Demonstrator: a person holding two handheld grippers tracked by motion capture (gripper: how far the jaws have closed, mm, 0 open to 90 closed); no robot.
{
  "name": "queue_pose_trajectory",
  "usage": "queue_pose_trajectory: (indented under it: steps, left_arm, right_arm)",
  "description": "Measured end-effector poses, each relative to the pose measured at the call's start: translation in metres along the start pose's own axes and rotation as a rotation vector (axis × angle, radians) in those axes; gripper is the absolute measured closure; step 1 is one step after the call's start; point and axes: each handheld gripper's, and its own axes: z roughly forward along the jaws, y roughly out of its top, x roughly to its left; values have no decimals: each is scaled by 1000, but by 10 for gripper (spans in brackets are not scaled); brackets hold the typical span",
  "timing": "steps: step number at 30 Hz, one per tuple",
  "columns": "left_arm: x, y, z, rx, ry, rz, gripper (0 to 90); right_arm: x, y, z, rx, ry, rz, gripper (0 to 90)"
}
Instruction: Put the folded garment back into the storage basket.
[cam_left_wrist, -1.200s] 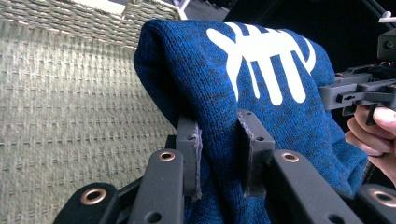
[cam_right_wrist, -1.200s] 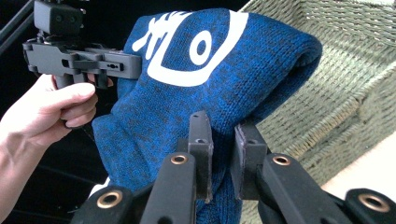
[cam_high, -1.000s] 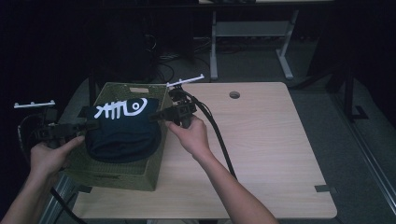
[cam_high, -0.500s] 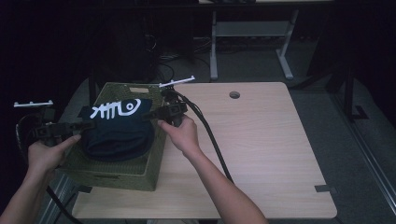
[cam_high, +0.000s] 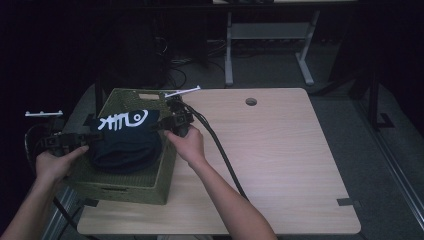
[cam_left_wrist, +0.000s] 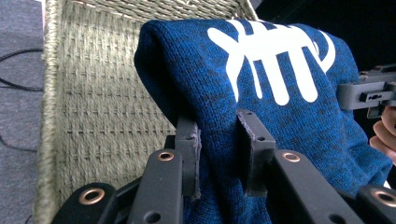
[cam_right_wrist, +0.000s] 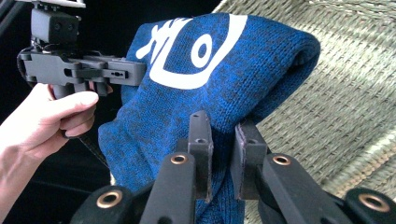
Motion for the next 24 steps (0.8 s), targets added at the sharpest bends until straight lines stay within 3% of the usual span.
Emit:
queue_pose_trajectory:
  steps: [11, 24]
  left_arm:
    - [7, 4, 25, 49, 53, 18, 715]
    - [14, 7, 41, 97, 105, 20, 713]
  right_arm:
    - [-16, -1, 11, 11, -53, 12, 795]
    - [-29, -3, 24, 35, -78, 37, 795]
